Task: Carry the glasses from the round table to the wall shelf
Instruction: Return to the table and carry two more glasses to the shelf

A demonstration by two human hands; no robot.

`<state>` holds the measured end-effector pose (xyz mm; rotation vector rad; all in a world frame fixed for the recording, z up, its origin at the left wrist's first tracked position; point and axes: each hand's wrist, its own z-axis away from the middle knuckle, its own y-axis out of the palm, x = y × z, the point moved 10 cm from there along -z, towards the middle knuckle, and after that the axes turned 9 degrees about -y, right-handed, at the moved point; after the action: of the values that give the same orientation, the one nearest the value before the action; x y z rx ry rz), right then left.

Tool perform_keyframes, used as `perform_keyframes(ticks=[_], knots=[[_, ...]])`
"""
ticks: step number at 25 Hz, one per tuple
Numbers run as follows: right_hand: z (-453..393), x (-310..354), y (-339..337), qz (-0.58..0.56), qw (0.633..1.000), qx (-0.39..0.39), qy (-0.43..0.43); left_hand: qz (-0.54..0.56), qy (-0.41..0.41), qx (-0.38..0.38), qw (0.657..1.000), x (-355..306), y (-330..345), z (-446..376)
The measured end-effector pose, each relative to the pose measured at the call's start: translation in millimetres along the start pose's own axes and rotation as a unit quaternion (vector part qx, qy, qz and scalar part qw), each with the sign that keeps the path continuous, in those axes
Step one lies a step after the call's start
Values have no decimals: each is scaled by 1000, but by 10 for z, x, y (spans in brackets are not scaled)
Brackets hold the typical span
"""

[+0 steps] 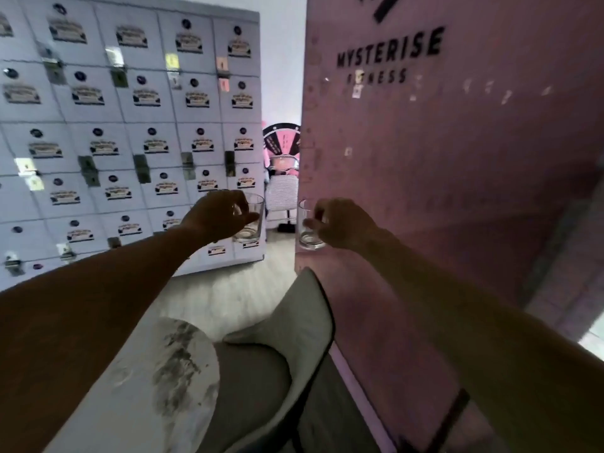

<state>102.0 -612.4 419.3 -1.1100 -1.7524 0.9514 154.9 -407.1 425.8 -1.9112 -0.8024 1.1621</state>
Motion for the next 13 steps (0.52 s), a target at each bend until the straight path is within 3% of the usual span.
perform_keyframes(ticks=[5,9,13], knots=[[951,-707,-1064,62,987,-59,133,46,145,9,988,-1404,274,-179],[2201,-990,-1714,110,949,-115,273,124,234,78,961,-2467,689,119],[3616,-884,-2135,162,901,-136,379,131,330,171,919,-3503,1275,887]])
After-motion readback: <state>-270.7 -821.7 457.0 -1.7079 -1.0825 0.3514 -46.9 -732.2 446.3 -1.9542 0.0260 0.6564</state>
